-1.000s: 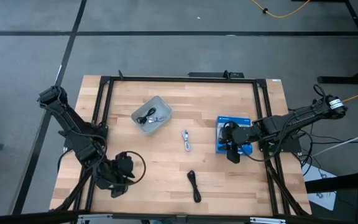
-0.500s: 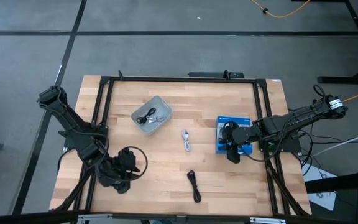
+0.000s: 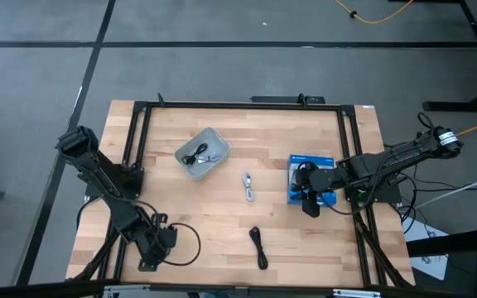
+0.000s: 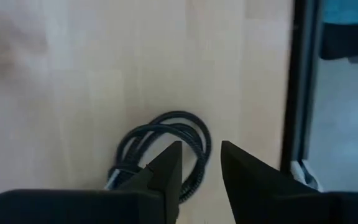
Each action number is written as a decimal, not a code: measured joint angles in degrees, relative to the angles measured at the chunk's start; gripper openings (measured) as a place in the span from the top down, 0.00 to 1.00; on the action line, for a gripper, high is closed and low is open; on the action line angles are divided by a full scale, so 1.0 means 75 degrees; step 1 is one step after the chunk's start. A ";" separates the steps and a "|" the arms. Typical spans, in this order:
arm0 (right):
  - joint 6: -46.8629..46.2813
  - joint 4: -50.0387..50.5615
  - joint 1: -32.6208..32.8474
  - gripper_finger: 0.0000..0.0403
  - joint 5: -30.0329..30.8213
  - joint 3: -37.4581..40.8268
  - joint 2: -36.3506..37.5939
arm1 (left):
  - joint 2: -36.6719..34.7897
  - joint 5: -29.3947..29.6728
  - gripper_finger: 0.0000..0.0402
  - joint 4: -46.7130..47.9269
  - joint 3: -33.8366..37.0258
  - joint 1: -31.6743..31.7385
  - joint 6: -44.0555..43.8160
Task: Pick and place USB-C Cables
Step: Put the black gray charger cable into the white bin
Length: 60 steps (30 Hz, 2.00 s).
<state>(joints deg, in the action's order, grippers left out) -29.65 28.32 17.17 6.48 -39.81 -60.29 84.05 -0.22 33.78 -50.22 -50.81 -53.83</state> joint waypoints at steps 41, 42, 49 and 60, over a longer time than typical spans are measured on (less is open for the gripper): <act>0.0050 -0.0141 0.0000 0.68 0.0003 0.0000 0.0000 | -0.0035 -0.0155 0.74 0.1833 0.0000 -0.0780 -0.3213; 0.0050 -0.0141 0.0000 0.68 0.0003 0.0000 0.0000 | -0.0035 -0.0141 0.74 0.1846 0.0000 -0.0806 -0.3213; 0.0050 -0.0141 0.0000 0.68 0.0001 0.0000 0.0000 | -0.0022 -0.0126 0.74 0.2277 0.0000 -0.0804 -0.3405; 0.0050 -0.0138 0.0000 0.68 0.0001 0.0000 0.0000 | 0.0500 -0.0509 0.74 0.2002 0.0000 -0.0799 -0.3389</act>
<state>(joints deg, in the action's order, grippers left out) -29.28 27.29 17.17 6.49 -39.81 -60.29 87.80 -4.04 48.80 -50.22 -56.80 -79.25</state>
